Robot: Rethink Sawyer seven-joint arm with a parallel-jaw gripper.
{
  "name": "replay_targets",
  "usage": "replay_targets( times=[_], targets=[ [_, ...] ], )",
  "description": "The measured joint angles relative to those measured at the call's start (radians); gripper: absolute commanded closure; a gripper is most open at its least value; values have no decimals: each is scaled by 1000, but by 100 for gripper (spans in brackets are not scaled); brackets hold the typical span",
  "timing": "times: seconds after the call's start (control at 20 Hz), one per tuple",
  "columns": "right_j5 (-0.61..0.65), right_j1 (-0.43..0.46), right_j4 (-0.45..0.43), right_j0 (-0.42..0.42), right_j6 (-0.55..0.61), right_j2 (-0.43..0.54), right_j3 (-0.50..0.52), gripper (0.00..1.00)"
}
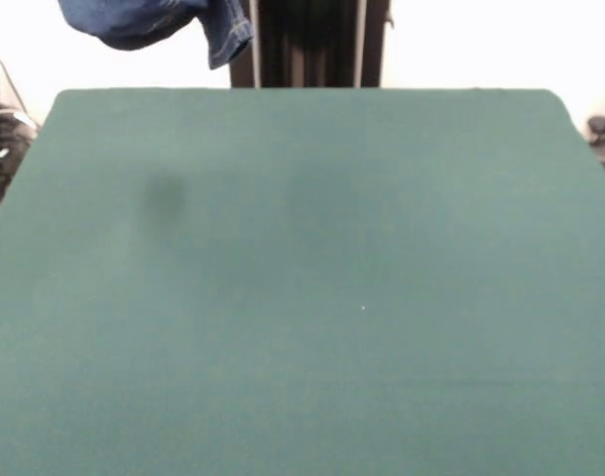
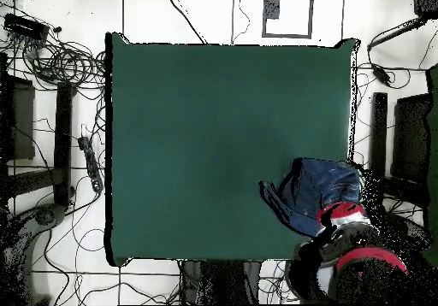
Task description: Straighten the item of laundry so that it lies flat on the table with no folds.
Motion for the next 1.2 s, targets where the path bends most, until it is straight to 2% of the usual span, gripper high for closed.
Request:
replay_targets(
  times=[0.4,0.6,1.2],
  targets=[
    [48,-35,-4,-62,0,3,-1,100],
    [82,-53,-4,-71,0,3,-1,100],
    [81,-57,-2,-72,0,30,-1,100]
  ],
)
